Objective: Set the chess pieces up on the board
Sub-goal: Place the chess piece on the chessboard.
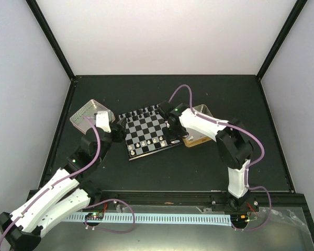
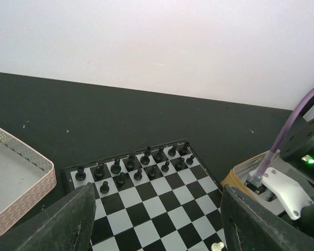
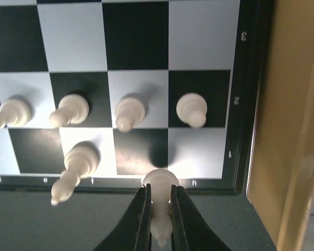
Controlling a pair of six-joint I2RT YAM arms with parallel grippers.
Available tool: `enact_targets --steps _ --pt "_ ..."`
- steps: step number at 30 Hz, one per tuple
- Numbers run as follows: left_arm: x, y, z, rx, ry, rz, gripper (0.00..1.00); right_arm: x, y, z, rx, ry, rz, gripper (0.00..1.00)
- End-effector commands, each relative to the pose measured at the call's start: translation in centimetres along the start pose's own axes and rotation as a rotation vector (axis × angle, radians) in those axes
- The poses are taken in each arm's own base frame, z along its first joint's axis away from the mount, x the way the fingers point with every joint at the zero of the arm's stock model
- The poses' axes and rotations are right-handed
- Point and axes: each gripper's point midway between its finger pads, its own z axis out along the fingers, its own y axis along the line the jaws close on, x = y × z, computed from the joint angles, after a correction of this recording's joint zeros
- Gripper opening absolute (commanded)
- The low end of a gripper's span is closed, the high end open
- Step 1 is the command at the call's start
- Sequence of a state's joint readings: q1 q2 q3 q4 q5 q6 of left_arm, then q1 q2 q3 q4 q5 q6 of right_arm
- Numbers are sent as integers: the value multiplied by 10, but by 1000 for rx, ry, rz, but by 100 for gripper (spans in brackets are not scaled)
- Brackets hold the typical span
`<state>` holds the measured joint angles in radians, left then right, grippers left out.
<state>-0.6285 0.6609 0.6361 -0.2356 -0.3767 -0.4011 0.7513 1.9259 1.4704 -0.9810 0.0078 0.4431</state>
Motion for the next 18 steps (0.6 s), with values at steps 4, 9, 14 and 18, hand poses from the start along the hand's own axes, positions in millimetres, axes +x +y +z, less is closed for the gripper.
enact_targets --steps 4,9,14,18 --pt "-7 -1 -3 3 -16 -16 67 -19 6 9 10 -26 13 12" --pt "-7 -1 -2 2 -13 -13 67 -19 5 10 15 -18 11 26" --pt "-7 -1 -1 2 -13 -13 67 -21 6 7 16 -28 8 29" --pt "-6 -1 -1 1 -11 -11 67 -20 4 6 23 -27 9 23"
